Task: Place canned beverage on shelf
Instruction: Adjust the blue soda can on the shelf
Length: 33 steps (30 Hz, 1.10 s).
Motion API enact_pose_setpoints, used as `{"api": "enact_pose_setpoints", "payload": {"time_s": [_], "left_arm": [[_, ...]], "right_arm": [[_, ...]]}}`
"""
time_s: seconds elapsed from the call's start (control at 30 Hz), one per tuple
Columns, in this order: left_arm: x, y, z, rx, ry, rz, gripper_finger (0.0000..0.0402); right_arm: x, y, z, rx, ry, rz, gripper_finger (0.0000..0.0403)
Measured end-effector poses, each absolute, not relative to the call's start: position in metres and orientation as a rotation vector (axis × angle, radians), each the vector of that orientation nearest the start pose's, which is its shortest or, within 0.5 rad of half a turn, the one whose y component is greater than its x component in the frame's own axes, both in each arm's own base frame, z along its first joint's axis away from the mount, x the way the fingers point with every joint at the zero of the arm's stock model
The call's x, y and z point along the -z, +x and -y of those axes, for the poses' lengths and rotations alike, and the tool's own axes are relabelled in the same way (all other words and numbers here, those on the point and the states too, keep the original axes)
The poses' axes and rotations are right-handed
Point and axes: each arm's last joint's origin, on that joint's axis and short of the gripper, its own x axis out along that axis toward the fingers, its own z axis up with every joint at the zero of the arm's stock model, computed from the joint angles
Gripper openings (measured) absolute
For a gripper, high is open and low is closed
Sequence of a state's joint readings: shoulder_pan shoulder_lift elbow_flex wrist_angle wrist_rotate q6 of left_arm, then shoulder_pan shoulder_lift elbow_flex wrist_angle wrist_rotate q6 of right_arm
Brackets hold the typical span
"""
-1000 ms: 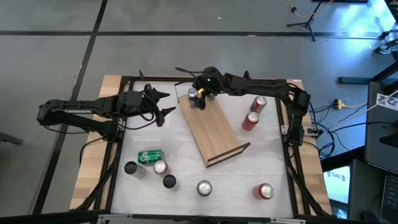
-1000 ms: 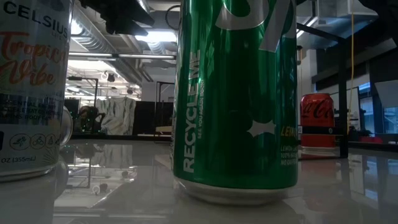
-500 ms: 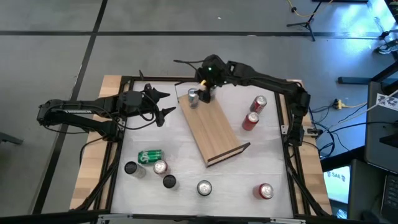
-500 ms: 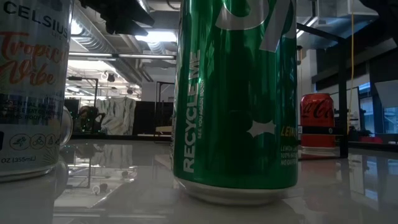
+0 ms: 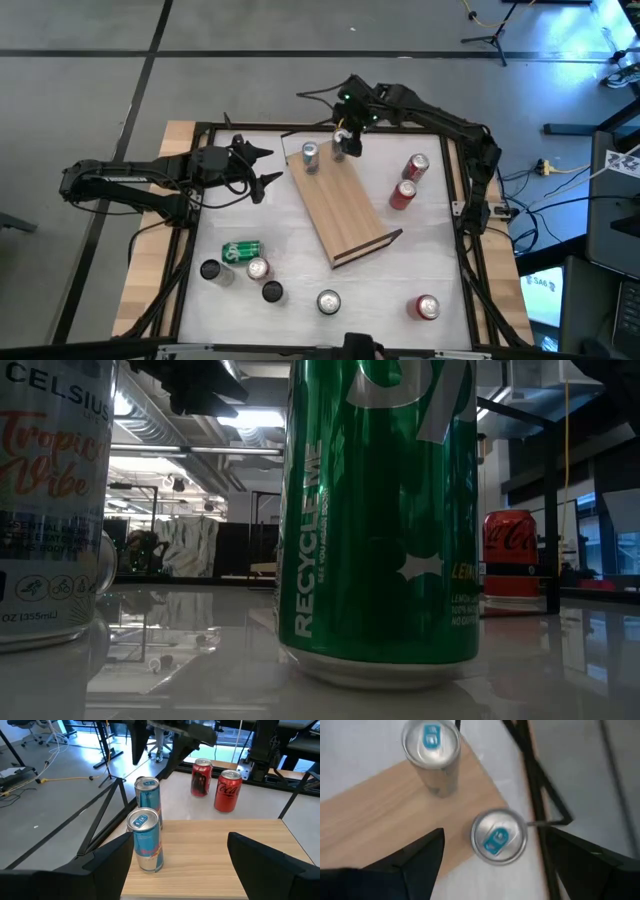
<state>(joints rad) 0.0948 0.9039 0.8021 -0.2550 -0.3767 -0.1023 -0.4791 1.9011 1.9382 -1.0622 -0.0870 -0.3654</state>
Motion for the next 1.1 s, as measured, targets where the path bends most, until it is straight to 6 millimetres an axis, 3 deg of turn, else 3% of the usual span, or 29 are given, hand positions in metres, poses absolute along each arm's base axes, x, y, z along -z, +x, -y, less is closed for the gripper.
{"api": "enact_pose_setpoints", "payload": {"time_s": [0.23,0.53,1.1], "left_arm": [[-0.313,0.193,-0.029,-0.484,-0.049,-0.332,0.0312],[-0.313,0.193,-0.029,-0.484,-0.049,-0.332,0.0312],[-0.313,0.193,-0.029,-0.484,-0.049,-0.332,0.0312]], "right_arm": [[-0.328,0.350,0.197,0.146,0.025,-0.997,0.0340],[-0.305,0.353,0.199,0.137,0.008,-1.010,0.0340],[-0.301,0.355,0.199,0.141,0.002,-0.998,0.0340]]}}
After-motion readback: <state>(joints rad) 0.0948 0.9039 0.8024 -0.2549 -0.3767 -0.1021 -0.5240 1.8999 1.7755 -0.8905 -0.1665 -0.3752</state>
